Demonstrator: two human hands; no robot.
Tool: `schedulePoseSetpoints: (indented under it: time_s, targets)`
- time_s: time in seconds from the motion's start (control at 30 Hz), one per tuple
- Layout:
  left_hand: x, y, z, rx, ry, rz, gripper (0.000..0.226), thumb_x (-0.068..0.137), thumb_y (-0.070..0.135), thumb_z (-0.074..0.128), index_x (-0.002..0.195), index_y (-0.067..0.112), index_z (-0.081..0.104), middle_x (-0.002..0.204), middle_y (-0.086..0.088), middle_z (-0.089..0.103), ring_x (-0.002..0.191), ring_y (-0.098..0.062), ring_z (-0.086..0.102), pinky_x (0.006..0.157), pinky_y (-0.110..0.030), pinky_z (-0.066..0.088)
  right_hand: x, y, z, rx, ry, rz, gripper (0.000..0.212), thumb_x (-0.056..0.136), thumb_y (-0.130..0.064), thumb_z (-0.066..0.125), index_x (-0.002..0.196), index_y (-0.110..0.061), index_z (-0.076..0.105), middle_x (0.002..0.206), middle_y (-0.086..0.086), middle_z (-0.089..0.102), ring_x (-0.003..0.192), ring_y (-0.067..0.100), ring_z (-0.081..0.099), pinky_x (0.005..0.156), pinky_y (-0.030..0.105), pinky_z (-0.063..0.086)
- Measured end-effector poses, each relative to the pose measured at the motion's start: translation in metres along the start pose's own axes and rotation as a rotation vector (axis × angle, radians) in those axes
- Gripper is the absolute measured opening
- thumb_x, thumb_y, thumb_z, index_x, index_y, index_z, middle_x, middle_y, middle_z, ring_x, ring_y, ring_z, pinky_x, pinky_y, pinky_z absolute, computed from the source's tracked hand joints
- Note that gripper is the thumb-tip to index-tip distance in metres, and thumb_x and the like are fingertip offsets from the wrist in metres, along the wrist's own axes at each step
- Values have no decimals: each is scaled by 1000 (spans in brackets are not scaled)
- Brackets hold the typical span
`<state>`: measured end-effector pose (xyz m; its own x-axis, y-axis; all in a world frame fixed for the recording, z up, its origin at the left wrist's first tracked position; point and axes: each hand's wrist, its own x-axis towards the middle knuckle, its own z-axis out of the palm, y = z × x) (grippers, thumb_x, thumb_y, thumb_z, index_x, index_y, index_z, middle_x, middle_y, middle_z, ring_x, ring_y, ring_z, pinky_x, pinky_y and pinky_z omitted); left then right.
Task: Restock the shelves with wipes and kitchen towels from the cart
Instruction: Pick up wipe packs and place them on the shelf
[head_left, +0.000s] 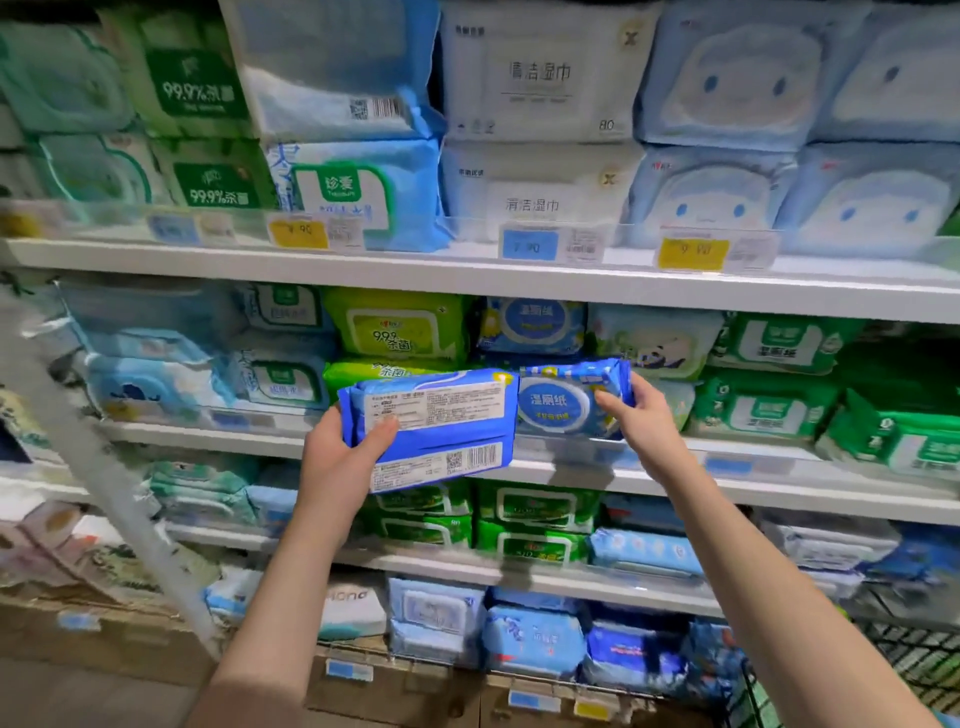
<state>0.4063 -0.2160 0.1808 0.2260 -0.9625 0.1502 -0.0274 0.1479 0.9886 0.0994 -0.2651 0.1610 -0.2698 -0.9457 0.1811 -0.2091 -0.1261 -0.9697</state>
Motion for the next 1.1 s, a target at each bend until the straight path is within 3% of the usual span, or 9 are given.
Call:
schedulePoseSetpoints:
  time_s: [0.07, 0.2, 0.4, 0.63, 0.83, 0.9, 0.97, 1.03, 1.1]
  targets:
    - [1, -1, 0, 0, 19, 2, 17, 89, 10, 65, 93, 25, 60, 95, 3, 69, 84, -14, 67, 69, -30, 52, 14, 8, 5, -56, -16, 27, 14, 93, -8, 58, 107, -10, 57, 90, 3, 64, 71, 10, 58, 51, 16, 46]
    - [4, -1, -2, 7, 45, -2, 18, 89, 9, 64, 97, 25, 61, 97, 2, 70, 87, -17, 68, 71, -31, 53, 35, 23, 17, -182, -94, 158, 21, 91, -19, 64, 100, -2, 56, 84, 10, 61, 72, 22, 57, 60, 38, 50]
    - [3, -1, -1, 4, 70, 17, 19, 90, 8, 62, 104, 19, 59, 92, 6, 69, 72, -3, 68, 57, -17, 53, 42, 16, 32, -682, -58, 147, 37, 87, -30, 67, 71, -8, 43, 66, 5, 46, 70, 27, 48, 57, 33, 34]
    - [9, -4, 14, 29, 15, 3, 19, 89, 8, 64, 98, 24, 60, 94, 5, 70, 76, -4, 69, 60, -18, 54, 32, 7, 27, -618, 119, 123, 45, 83, -24, 72, 64, -14, 33, 65, 1, 39, 57, 15, 37, 45, 28, 25]
    - [27, -10, 55, 45, -97, -16, 24, 88, 10, 66, 109, 20, 59, 105, 1, 69, 92, -13, 67, 76, -29, 54, 24, 7, 21, -288, -9, 86, 26, 92, -25, 60, 73, -8, 64, 73, 8, 64, 72, 20, 56, 67, 33, 44]
    - [32, -13, 70, 65, -130, -6, 24, 88, 11, 66, 107, 22, 58, 105, 3, 68, 93, -13, 66, 78, -30, 54, 18, 6, 11, -47, -72, 124, 35, 97, -34, 51, 86, -7, 70, 82, 8, 69, 77, 17, 61, 80, 36, 51]
    - [37, -17, 86, 71, -160, 2, 24, 88, 11, 66, 106, 24, 57, 104, 6, 67, 93, -12, 65, 79, -29, 53, 10, 4, 2, 71, -185, 118, 32, 98, -35, 50, 105, -10, 69, 96, 2, 72, 87, 12, 65, 83, 28, 51]
    - [40, -22, 100, 61, -173, -9, 25, 88, 10, 66, 106, 24, 56, 104, 4, 67, 93, -11, 65, 80, -28, 53, 6, 4, -1, 20, -245, 59, 23, 90, -20, 64, 113, -14, 64, 100, -5, 71, 89, 6, 66, 78, 19, 51]
    - [43, -24, 111, 81, -192, -9, 25, 88, 9, 66, 106, 23, 56, 101, 5, 66, 89, -8, 64, 76, -21, 52, 8, 6, 0, -139, -136, 1, 35, 80, -10, 74, 112, -14, 60, 97, -6, 69, 83, 3, 65, 76, 20, 52]
